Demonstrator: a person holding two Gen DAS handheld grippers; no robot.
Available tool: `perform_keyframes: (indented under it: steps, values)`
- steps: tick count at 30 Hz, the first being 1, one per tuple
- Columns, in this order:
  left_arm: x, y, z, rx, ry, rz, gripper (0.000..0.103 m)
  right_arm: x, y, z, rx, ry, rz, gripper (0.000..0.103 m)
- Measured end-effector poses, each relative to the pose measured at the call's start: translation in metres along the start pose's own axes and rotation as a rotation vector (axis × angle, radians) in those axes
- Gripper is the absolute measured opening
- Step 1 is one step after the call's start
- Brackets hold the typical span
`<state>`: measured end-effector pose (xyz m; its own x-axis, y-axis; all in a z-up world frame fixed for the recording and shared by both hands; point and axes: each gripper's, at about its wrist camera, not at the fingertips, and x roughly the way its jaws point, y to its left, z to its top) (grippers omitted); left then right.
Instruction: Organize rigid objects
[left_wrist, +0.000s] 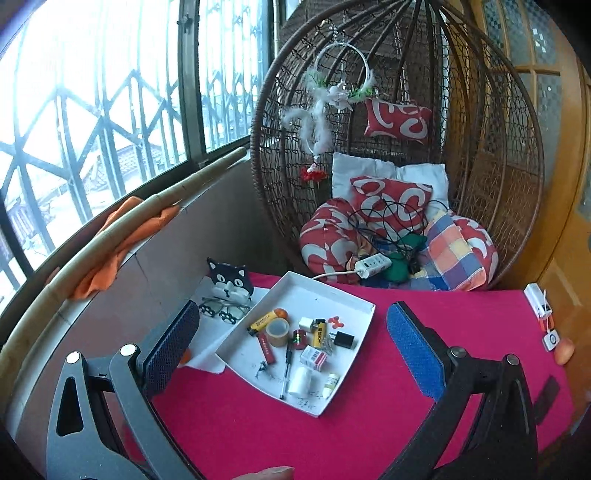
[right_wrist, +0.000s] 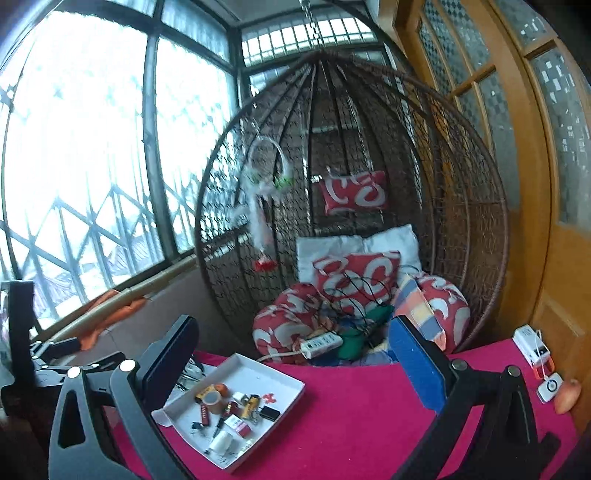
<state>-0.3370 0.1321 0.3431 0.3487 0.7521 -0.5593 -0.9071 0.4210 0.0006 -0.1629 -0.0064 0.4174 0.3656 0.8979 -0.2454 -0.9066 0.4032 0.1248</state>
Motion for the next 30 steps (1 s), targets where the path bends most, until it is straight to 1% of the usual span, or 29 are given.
perform_keyframes:
  steps: [3, 6, 11, 15, 22, 30]
  values:
    - [-0.009, -0.004, -0.006, -0.019, 0.007, 0.013, 0.103, -0.015, -0.003, -0.001, -0.029, -0.032, -0.003, 0.103]
    - [-0.014, -0.010, -0.013, -0.029, 0.024, 0.015, 0.103, -0.023, -0.007, -0.005, -0.038, -0.032, 0.005, 0.103]
    - [-0.021, -0.022, -0.020, -0.022, 0.049, 0.011, 0.103, -0.030, -0.016, -0.013, -0.027, -0.005, 0.027, 0.103]
    - [-0.031, -0.030, -0.023, -0.024, 0.034, 0.008, 0.103, -0.034, -0.023, -0.014, 0.003, 0.024, 0.049, 0.103]
    - [-0.038, -0.039, -0.033, -0.038, 0.051, 0.008, 0.103, -0.044, -0.032, -0.018, 0.018, 0.022, 0.051, 0.103]
    - [-0.043, -0.043, -0.043, -0.053, 0.072, 0.014, 0.103, -0.046, -0.037, -0.024, 0.015, 0.057, 0.065, 0.103]
